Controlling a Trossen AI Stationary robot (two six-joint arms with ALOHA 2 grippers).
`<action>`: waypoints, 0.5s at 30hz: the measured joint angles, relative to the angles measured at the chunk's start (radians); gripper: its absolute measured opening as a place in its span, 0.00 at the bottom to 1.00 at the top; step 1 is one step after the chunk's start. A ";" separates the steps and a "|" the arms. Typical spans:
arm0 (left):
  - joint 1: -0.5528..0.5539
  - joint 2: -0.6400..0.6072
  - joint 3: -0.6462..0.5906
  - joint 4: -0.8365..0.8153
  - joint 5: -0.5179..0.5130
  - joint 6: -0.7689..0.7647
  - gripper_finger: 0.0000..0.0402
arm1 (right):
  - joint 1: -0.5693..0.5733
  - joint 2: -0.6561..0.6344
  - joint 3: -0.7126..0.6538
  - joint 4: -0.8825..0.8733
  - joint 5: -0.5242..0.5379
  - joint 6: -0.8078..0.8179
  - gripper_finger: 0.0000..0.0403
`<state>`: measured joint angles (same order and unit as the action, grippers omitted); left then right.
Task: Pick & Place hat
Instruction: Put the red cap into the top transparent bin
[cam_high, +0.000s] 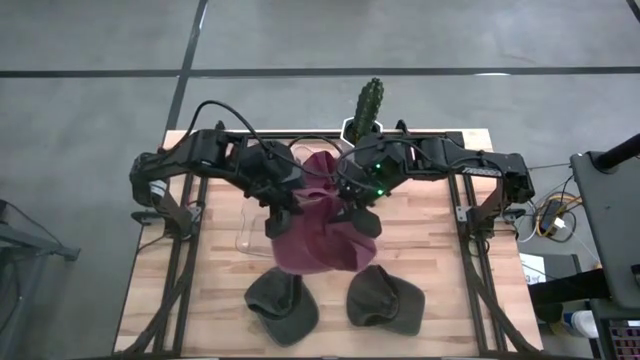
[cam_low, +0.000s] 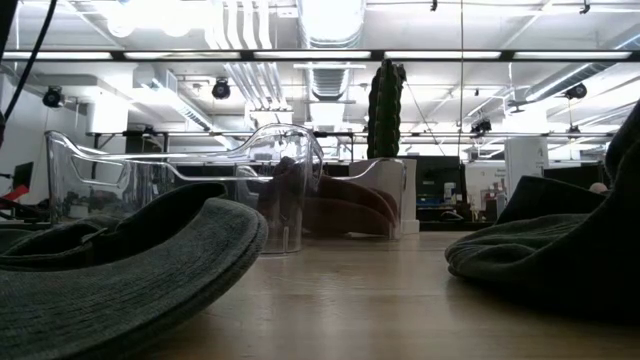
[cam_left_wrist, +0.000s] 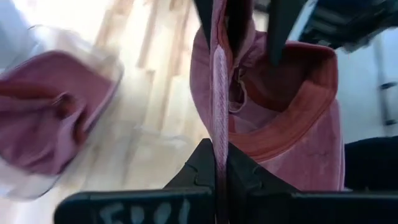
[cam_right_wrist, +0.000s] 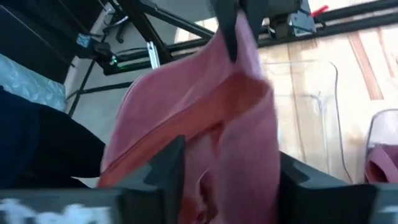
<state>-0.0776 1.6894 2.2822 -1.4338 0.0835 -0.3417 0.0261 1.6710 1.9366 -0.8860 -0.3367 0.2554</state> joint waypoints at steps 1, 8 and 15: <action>0.002 -0.003 0.000 -0.014 -0.018 0.007 0.02 | -0.001 0.000 0.000 -0.008 0.001 0.000 0.39; 0.016 -0.042 0.000 -0.081 -0.187 0.049 0.02 | -0.012 0.000 0.000 -0.048 0.004 0.012 0.50; 0.022 -0.100 0.000 -0.139 -0.322 0.061 0.01 | -0.041 -0.003 0.006 -0.064 0.029 0.026 0.51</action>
<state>-0.0558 1.5896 2.2822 -1.5725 -0.2382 -0.2806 -0.0148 1.6683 1.9423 -0.9504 -0.3079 0.2817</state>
